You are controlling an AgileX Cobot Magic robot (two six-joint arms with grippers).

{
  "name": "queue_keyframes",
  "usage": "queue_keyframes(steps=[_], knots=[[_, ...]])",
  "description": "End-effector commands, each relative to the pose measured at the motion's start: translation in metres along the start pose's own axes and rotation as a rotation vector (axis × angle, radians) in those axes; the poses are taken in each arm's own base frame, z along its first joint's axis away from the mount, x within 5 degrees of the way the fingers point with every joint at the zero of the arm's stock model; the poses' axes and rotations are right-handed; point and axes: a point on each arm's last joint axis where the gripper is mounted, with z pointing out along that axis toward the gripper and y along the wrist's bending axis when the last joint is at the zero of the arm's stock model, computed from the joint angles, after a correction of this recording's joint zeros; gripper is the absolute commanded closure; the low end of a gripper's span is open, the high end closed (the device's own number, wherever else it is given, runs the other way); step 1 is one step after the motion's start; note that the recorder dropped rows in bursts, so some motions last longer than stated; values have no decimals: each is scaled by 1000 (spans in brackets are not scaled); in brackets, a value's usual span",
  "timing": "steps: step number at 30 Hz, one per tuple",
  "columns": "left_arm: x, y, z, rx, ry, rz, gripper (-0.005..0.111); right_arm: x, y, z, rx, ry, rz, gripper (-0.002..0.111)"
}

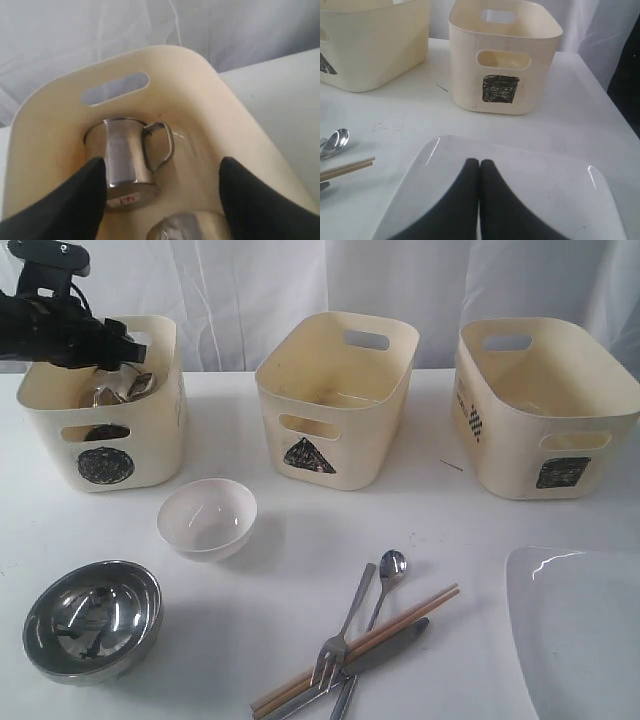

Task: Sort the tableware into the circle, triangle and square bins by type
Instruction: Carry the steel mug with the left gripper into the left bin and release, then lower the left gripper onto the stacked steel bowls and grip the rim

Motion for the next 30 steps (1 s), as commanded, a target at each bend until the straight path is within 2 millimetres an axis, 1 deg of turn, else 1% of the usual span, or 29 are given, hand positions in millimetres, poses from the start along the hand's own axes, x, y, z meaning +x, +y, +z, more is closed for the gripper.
queue_keyframes(steps=[1, 4, 7, 8, 9, 10, 11, 12, 13, 14, 15, 16, 18, 20, 22, 25, 26, 30], knots=[[-19, 0, -37, 44, 62, -20, 38, 1, 0, 0, 1, -3, 4, 108], [-32, -1, -68, 75, 99, -15, 39, 1, 0, 0, 1, -3, 4, 108], [-41, -3, -109, 123, 169, -31, 39, 1, 0, 0, 1, -3, 4, 108], [-41, -5, -123, 151, 217, -37, 40, 1, 0, 0, 1, -3, 4, 108], [-36, -9, -145, 199, 328, -27, 41, 1, 0, 0, 1, -3, 4, 108], [-31, -11, -154, 227, 400, -12, 42, 1, 0, 0, 1, -3, 4, 108], [-17, -15, -167, 294, 553, 40, 43, 1, 0, 0, 1, -3, 4, 108], [-8, -17, -171, 335, 631, 75, 43, 1, 0, 0, 1, -3, 4, 108], [7, -22, -175, 419, 744, 117, 43, 1, 0, 0, 1, -3, 4, 108], [16, -25, -175, 458, 783, 135, 43, 1, 0, 0, 1, -3, 4, 108], [30, -29, -172, 513, 802, 183, 43, 1, 0, 0, 1, -3, 4, 108], [37, -31, -169, 536, 789, 209, 43, 1, 0, 0, 1, -3, 4, 108], [59, -37, -154, 555, 678, 258, 43, 1, 0, 0, 1, -3, 4, 108], [72, -37, -143, 538, 603, 326, 43, 1, 0, 0, 1, -3, 4, 108], [86, -38, -131, 529, 589, 363, 43, 1, 0, 0, 1, -3, 4, 108], [109, -42, -117, 568, 653, 360, 43, 1, 0, 0, 1, -3, 4, 108], [122, -44, -112, 589, 705, 347, 43, 1, 0, 0, 1, -3, 4, 108], [146, -48, -103, 630, 794, 338, 43, 1, 0, 0, 1, -3, 4, 108]])
